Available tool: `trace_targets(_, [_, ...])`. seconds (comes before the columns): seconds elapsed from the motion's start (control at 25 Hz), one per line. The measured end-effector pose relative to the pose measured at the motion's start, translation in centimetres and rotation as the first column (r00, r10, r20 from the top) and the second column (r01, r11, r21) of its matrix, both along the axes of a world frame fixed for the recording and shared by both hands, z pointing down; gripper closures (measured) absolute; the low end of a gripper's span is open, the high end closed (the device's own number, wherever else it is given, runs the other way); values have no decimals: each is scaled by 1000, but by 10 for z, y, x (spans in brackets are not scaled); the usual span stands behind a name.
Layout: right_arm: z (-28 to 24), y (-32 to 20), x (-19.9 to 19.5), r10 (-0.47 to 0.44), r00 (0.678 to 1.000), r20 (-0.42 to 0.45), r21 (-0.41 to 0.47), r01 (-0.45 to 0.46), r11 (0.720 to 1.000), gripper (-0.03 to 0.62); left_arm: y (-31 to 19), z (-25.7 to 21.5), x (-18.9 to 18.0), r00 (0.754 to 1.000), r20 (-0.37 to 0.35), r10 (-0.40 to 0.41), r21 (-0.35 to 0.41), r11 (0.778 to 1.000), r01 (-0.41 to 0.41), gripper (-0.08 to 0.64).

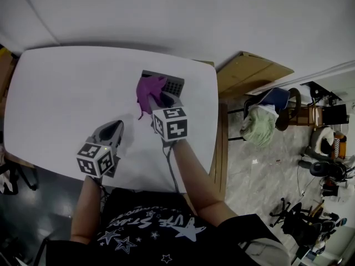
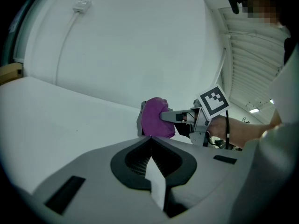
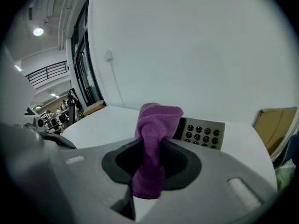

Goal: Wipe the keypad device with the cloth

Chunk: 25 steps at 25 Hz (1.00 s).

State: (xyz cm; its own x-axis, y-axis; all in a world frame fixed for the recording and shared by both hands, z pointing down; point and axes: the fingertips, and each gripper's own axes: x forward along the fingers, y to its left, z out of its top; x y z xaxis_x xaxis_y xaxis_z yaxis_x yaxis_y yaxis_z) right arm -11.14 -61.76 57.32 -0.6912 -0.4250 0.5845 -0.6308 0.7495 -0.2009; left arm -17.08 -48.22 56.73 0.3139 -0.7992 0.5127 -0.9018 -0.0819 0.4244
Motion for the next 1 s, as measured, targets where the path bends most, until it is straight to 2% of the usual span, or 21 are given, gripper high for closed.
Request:
trace_targets(0.48, [-4, -19, 46, 103, 995, 17, -5, -102, 995, 494, -5, 1, 16, 999, -6, 31, 1, 1000, -31, 551])
trace_targets(1.0, [-7, -35, 103, 215, 976, 11, -21, -215, 976, 494, -18, -2, 42, 997, -10, 81, 0, 997, -81, 551])
